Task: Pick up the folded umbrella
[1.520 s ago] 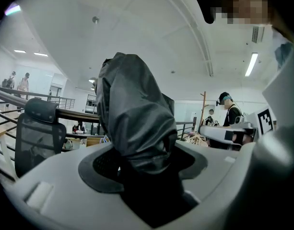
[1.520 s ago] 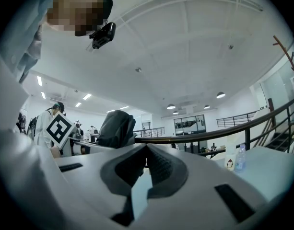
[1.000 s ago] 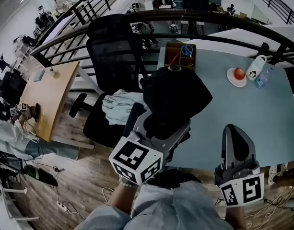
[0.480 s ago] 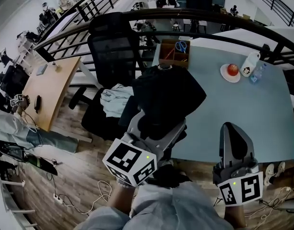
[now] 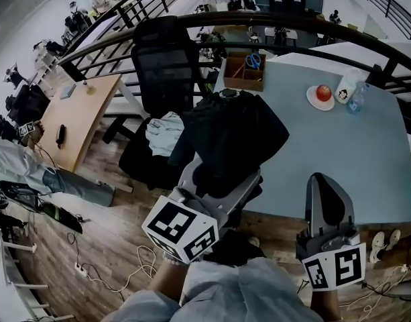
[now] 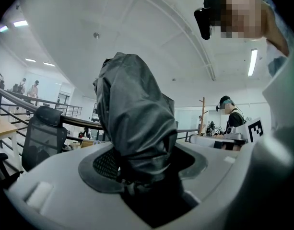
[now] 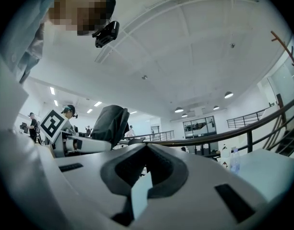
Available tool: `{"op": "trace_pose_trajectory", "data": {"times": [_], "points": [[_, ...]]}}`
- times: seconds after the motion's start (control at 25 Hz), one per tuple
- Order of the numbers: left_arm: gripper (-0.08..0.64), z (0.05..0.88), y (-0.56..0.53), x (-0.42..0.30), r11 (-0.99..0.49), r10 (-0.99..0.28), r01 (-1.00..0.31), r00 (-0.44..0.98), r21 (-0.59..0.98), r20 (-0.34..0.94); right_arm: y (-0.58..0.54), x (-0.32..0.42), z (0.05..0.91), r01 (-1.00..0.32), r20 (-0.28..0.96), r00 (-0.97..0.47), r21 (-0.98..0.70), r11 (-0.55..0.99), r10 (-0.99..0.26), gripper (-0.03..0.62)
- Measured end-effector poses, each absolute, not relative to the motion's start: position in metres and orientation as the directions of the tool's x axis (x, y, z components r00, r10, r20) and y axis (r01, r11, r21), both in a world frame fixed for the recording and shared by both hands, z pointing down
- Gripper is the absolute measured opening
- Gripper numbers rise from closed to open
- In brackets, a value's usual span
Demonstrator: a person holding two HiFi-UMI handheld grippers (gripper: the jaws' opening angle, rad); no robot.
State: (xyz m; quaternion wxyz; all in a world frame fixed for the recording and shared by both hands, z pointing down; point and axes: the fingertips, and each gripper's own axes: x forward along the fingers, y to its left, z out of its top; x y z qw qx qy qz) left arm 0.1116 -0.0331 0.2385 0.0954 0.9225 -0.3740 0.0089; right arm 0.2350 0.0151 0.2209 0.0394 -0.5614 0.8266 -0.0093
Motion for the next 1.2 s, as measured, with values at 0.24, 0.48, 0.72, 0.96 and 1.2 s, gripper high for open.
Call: {"op": "trace_pose_trajectory", "data": {"times": [0.24, 0.48, 0.72, 0.96, 1.2], "points": [[0.295, 0.231, -0.025, 0.115, -0.703, -0.689, -0.691, 0.72, 0.167, 0.078, 0.023, 0.242, 0.217, -0.931, -0.079, -0.353, -0.063, 0.358, -0.932, 0.0], [0.295, 0.224, -0.026, 0.112, -0.715, -0.68, -0.68, 0.73, 0.162, 0.063, 0.021, 0.238, 0.208, -0.937, -0.092, -0.342, -0.049, 0.347, -0.935, 0.0], [0.295, 0.219, -0.035, 0.097, -0.713, -0.685, -0.684, 0.727, 0.155, 0.057, 0.009, 0.226, 0.201, -0.938, -0.107, -0.34, -0.037, 0.345, -0.934, 0.0], [0.295, 0.218, -0.045, 0.079, -0.715, -0.684, -0.682, 0.728, 0.15, 0.049, -0.002, 0.211, 0.199, -0.94, -0.115, -0.333, -0.029, 0.339, -0.936, 0.0], [0.295, 0.217, -0.054, 0.067, -0.72, -0.679, -0.675, 0.733, 0.16, 0.036, -0.011, 0.198, 0.197, -0.942, -0.107, -0.334, -0.006, 0.337, -0.936, 0.0]]}}
